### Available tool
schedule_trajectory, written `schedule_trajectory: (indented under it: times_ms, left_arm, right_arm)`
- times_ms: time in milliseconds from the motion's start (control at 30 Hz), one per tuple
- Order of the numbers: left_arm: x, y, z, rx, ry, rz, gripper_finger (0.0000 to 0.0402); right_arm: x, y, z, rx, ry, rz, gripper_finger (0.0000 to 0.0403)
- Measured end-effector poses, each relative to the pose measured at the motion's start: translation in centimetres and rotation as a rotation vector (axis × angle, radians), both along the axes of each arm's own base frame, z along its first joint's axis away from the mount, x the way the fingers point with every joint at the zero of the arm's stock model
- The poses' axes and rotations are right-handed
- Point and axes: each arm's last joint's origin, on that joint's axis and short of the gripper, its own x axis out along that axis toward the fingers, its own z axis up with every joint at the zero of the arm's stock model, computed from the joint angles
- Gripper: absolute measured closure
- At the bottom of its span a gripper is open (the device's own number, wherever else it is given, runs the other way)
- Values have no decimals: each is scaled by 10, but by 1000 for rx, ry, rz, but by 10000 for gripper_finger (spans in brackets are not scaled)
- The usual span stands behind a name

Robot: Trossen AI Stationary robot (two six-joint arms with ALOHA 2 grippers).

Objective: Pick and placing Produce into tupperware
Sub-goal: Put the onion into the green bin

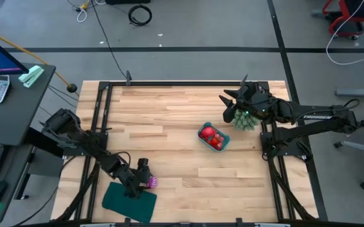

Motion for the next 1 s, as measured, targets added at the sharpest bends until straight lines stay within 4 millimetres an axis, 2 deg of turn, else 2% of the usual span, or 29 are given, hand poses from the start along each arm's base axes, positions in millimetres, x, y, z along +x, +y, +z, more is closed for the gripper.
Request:
schedule_trajectory:
  times_ms: [267, 533, 767, 1000]
  left_arm:
    - [2, 2, 0, 32, -18, -1, 143]
    - [11, 10, 3, 163, -88, -79, 143]
    - [33, 34, 13, 370, -215, -200, 153]
    - [59, 69, 27, 620, -372, -253, 149]
  right_arm:
    - [0, 0, 0, -1, 0, 0, 243]
    - [0, 0, 0, -2, 1, 0, 243]
    - [0, 0, 0, -2, 1, 0, 243]
    - [0, 0, 0, -2, 2, 0, 243]
